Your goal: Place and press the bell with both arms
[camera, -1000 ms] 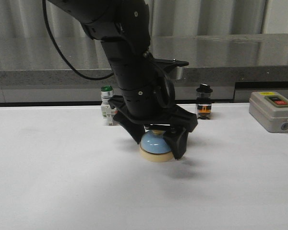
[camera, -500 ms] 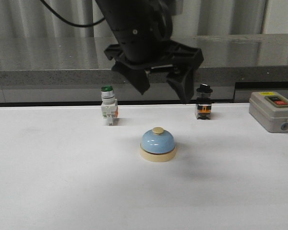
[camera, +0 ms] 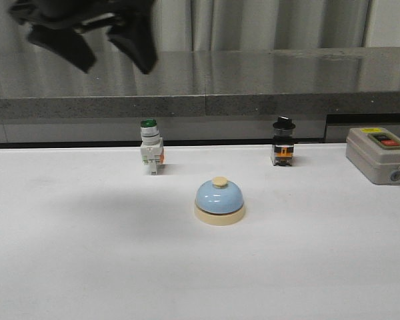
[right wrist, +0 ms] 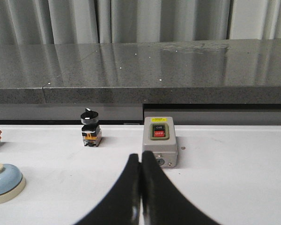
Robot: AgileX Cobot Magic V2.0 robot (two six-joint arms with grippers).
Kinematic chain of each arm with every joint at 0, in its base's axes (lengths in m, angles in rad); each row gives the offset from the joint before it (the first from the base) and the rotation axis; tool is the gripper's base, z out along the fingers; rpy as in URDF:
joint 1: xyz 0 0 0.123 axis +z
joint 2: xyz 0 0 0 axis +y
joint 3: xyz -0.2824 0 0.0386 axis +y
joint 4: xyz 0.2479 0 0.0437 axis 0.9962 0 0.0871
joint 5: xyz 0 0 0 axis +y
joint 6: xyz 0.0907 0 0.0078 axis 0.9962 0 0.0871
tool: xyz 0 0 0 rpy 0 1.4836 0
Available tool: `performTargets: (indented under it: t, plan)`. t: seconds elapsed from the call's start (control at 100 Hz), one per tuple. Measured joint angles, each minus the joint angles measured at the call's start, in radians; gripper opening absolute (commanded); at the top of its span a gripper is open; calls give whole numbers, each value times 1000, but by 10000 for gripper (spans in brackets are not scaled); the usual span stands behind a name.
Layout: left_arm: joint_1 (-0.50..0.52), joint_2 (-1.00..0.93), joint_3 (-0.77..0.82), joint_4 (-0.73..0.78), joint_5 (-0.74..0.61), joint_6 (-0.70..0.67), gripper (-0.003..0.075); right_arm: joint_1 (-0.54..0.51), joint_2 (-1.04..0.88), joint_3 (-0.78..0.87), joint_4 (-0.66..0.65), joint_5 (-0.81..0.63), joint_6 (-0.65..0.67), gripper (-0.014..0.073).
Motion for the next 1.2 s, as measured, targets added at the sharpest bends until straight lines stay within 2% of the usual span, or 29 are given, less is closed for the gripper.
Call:
performTargets:
  t: [0.23,0.37,0.61,0.82,0.89,0.96,1.08,1.2]
  plan:
    - [169,-265,251,0,-50,-8,618,0,0,0,0,0,0,-60]
    - [234,-442,387,0,-73,-19,618,0,0,0,0,0,0,-60]
    - [252,-762,570,-2,-97,-23,618,0,0,0,0,0,0,-60]
    - [252,-1001,670,-2,-97,-24,600,0,0,0,0,0,0,-60]
    - [252,-1054,689,-2,-95,-24,549,0,0,0,0,0,0,-60]
    - [252,-1089,698,-2,-94,-25,462,0,0,0,0,0,0,-60]
    - [252,-1109,700,-2,-94,-27,256,0,0,0,0,0,0,-60]
    - [252,-1110,702,-2,-94,-27,17,0,0,0,0,0,0,-60]
